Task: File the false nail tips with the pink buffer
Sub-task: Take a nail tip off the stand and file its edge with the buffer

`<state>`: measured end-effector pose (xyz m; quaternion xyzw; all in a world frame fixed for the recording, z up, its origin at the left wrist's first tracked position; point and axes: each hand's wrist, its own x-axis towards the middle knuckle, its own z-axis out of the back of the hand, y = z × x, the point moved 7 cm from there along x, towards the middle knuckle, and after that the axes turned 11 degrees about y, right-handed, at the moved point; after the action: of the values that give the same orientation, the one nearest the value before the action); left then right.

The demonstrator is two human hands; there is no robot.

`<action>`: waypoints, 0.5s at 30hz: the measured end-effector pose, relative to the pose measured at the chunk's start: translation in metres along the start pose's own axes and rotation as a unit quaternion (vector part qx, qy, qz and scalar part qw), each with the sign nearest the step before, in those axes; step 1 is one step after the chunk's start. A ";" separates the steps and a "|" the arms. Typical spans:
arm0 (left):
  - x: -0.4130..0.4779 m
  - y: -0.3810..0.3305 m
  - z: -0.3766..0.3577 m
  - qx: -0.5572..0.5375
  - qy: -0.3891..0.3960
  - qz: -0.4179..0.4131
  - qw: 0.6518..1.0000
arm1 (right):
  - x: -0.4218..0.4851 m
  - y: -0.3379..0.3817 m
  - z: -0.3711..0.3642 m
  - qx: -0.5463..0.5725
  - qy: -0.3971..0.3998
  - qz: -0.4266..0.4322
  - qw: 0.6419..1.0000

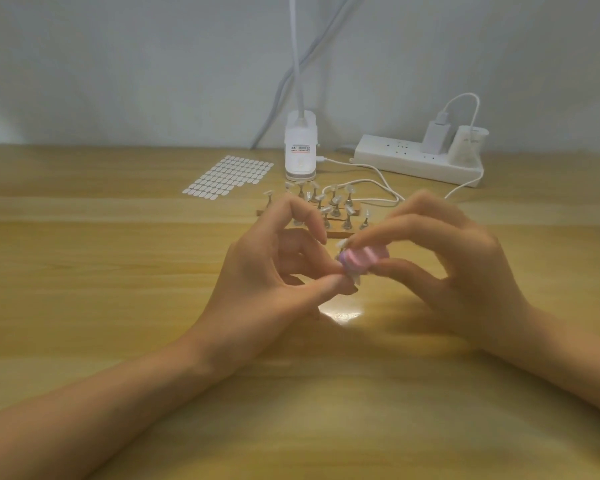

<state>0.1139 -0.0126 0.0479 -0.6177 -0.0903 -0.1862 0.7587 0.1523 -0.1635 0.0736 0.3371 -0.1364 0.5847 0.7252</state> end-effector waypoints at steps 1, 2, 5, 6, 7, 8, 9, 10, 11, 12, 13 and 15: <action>0.000 0.000 0.000 0.000 0.001 0.000 1.000 | 0.000 0.003 -0.002 0.003 0.008 0.009 1.000; 0.001 0.001 0.000 0.004 0.001 0.000 1.000 | 0.000 0.006 -0.004 0.004 0.020 0.023 1.000; 0.001 0.002 0.001 -0.012 0.001 -0.002 1.000 | 0.000 0.003 -0.002 -0.007 0.011 0.010 1.000; 0.001 0.002 0.001 -0.026 0.002 -0.004 1.000 | 0.001 0.001 0.000 -0.011 -0.002 -0.002 1.000; 0.001 0.002 0.001 -0.033 0.004 -0.005 0.999 | 0.000 0.002 0.001 -0.013 -0.005 -0.002 1.000; 0.001 0.001 0.000 -0.033 0.007 -0.006 0.999 | 0.000 0.006 -0.002 -0.015 0.001 0.012 1.000; 0.002 0.002 0.000 -0.029 0.011 -0.007 0.999 | 0.000 0.010 -0.005 -0.015 0.012 0.028 0.999; 0.002 0.002 0.000 -0.028 0.013 -0.006 1.000 | 0.000 0.011 -0.007 -0.013 0.017 0.034 0.999; 0.003 0.003 0.000 -0.034 0.012 -0.006 0.999 | 0.000 0.009 -0.005 -0.013 0.011 0.026 1.000; 0.003 0.002 0.000 -0.041 0.010 -0.008 0.999 | 0.000 0.005 -0.001 -0.013 -0.002 0.010 1.000; 0.002 0.002 0.001 -0.046 0.008 -0.012 0.999 | 0.000 0.002 0.001 -0.012 -0.012 -0.002 1.000; 0.003 0.001 0.000 -0.042 0.013 -0.015 0.999 | 0.000 0.005 -0.001 -0.005 -0.001 0.010 1.000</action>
<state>0.1168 -0.0127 0.0477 -0.6447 -0.0819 -0.2090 0.7307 0.1471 -0.1626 0.0743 0.3327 -0.1439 0.5909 0.7207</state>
